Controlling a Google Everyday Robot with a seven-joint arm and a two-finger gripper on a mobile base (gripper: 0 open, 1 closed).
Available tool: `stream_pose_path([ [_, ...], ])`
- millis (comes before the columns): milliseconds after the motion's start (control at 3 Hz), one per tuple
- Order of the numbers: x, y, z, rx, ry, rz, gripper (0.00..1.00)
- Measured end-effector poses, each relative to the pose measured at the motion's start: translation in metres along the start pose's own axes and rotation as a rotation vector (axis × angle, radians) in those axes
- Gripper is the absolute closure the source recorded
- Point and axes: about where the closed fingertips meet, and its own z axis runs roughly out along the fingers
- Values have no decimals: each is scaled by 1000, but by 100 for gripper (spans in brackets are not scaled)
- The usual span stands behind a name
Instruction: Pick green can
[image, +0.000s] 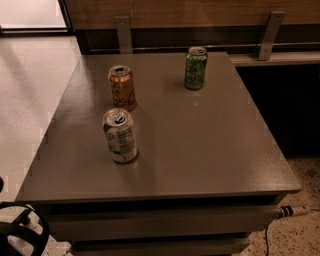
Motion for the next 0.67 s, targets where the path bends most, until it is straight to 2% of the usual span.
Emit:
stream_pose_path([
  [333, 0, 0, 0, 0, 0, 0, 0],
  [667, -2, -14, 8, 11, -52, 36, 0],
])
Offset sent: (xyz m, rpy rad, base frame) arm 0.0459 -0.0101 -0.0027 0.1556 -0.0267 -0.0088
